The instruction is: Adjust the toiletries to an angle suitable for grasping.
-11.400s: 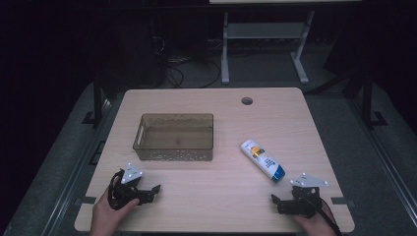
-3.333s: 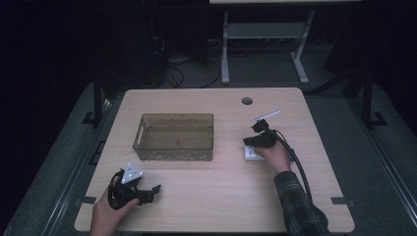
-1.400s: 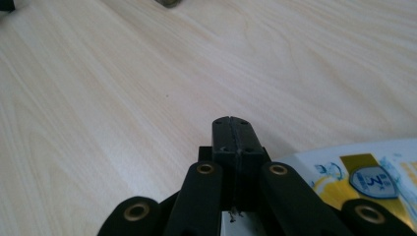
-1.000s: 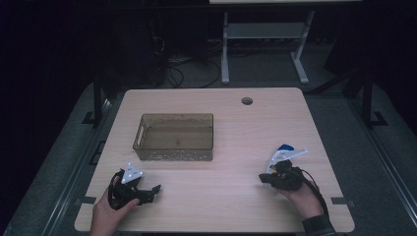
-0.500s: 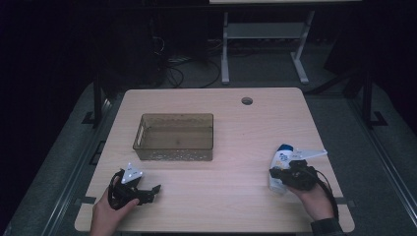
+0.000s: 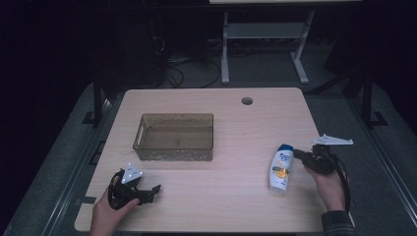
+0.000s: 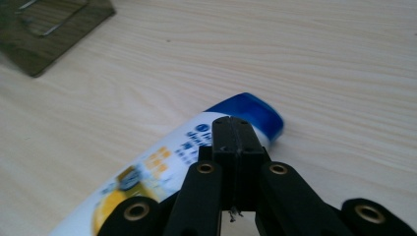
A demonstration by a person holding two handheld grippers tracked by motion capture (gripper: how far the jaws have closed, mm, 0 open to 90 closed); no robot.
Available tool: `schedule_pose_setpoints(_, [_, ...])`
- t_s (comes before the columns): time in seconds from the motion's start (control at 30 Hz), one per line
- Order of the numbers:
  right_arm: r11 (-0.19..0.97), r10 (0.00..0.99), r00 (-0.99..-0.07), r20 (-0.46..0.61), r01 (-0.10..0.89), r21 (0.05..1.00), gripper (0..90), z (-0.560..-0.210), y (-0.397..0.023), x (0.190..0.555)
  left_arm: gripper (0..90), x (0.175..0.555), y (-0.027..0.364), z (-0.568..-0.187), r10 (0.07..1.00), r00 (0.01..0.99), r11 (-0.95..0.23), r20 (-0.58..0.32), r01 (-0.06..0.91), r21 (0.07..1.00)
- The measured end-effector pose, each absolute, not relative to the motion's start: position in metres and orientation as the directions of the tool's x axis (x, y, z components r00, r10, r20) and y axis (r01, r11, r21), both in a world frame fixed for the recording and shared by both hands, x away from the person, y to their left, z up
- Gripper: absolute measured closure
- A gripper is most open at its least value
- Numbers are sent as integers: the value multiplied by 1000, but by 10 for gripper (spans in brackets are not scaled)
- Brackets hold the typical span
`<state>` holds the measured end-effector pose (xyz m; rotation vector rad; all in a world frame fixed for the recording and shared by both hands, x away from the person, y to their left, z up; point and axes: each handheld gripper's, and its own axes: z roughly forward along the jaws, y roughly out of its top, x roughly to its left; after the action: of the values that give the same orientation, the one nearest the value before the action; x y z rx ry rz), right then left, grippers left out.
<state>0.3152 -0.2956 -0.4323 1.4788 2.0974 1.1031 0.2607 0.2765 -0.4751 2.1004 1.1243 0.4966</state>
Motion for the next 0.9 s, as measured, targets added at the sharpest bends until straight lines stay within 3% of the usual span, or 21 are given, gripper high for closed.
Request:
schedule_pose_setpoints(0.6, [93,957,-262,124,683,725,896,-462,-306,354,129,261,276,-475,835,551,-384,9,570,726])
schedule_pose_setpoints(0.9, [116,949,-285,133,710,695,896,-469,-296,356,129,261,276,-475,835,551,-384,9,571,726])
